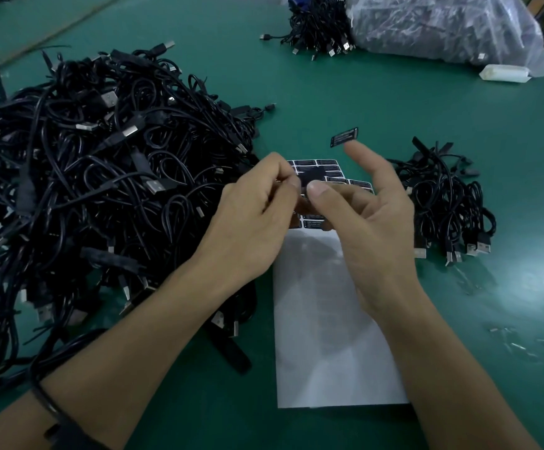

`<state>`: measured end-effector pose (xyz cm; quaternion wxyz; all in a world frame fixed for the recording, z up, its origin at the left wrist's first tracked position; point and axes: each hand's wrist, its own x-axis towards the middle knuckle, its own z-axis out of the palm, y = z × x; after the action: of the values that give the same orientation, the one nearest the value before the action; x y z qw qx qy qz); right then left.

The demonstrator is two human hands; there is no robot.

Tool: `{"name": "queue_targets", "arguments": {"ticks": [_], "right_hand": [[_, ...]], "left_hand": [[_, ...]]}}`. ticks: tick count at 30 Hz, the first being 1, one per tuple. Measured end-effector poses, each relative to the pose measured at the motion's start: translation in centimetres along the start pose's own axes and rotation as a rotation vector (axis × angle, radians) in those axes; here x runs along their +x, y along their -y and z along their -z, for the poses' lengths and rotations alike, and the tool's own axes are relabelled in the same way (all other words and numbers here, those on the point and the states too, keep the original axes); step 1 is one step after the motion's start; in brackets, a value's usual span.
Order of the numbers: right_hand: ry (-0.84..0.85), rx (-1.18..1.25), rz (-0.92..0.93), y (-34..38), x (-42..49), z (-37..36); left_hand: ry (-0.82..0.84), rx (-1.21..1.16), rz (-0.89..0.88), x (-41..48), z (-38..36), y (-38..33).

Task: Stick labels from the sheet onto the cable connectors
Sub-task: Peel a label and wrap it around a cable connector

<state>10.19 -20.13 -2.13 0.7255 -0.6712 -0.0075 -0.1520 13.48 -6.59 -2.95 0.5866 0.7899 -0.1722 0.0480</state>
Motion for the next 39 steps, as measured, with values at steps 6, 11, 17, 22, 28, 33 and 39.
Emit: {"name": "queue_targets", "arguments": {"ticks": [6,11,17,22,28,33,39], "right_hand": [[-0.093,-0.083,-0.039,0.05,0.26,0.44],[-0.134,-0.099,-0.002,-0.15,0.38,0.81],[-0.24,-0.018,-0.019,-0.02,0.6,0.73],[-0.135,0.05,-0.13,0.0,0.47,0.48],[-0.118,-0.002,-0.136,-0.24,0.42,0.22],[-0.139,0.012,-0.122,-0.47,0.38,0.18],[-0.135,0.048,-0.122,-0.55,0.39,0.11]], "left_hand": [[0.019,0.104,-0.048,0.02,-0.13,0.33],[0.052,0.141,-0.011,-0.09,-0.26,0.29],[-0.007,0.079,0.015,0.14,-0.26,0.87],[-0.001,0.033,0.019,0.12,-0.31,0.84],[0.07,-0.016,0.002,-0.08,-0.27,0.46],[0.096,-0.038,0.013,-0.07,-0.3,0.65],[0.124,-0.078,0.026,0.0,-0.3,0.9]]}}
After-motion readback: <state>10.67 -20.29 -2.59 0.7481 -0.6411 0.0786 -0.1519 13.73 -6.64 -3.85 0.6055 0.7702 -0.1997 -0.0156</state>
